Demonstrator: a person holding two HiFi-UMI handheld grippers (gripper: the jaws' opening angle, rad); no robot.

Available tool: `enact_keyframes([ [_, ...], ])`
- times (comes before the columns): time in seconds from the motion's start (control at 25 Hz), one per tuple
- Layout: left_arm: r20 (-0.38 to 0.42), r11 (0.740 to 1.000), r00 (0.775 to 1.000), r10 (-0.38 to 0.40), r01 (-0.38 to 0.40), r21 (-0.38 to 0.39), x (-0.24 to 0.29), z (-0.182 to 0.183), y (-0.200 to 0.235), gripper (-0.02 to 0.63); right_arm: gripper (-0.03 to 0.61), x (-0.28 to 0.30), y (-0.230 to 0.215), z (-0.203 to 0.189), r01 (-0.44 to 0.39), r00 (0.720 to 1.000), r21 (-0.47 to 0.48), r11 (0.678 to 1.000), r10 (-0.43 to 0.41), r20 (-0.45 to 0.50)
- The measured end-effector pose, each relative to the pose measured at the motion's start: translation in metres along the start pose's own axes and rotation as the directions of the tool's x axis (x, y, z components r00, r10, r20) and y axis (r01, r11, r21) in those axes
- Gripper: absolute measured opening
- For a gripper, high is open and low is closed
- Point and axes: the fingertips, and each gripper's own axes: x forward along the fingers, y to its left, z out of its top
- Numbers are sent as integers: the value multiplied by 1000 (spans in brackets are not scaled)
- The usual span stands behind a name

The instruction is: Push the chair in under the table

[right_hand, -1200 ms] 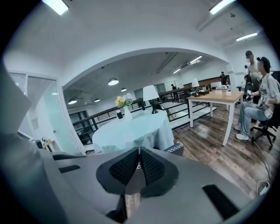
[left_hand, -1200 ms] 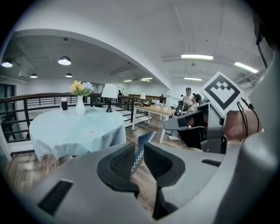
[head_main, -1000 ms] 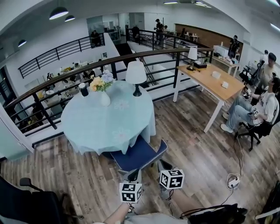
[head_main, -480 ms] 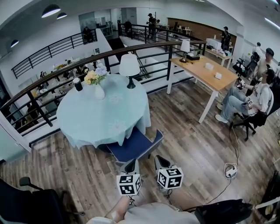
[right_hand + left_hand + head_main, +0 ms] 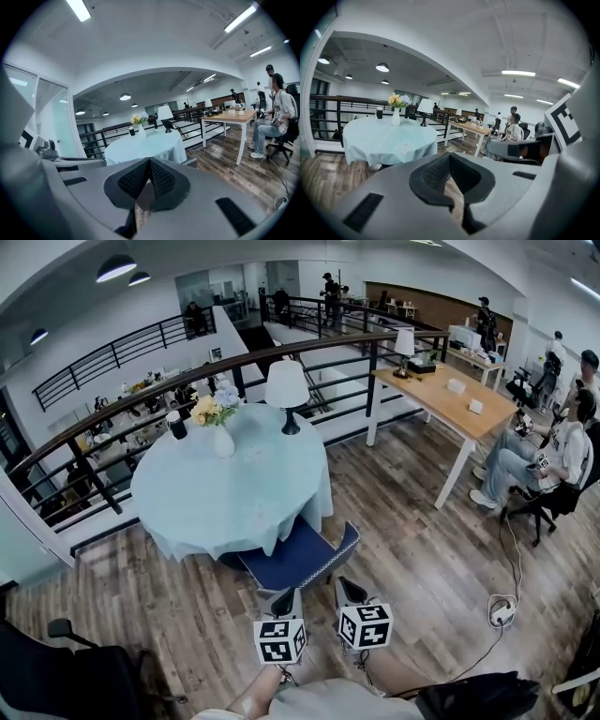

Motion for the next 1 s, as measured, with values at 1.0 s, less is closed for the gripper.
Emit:
enact_keyframes([
  [1.0, -14, 998, 998, 62, -62, -9, -9, -8, 21, 3, 17, 9, 10, -4, -2, 999, -44, 999, 0, -42],
])
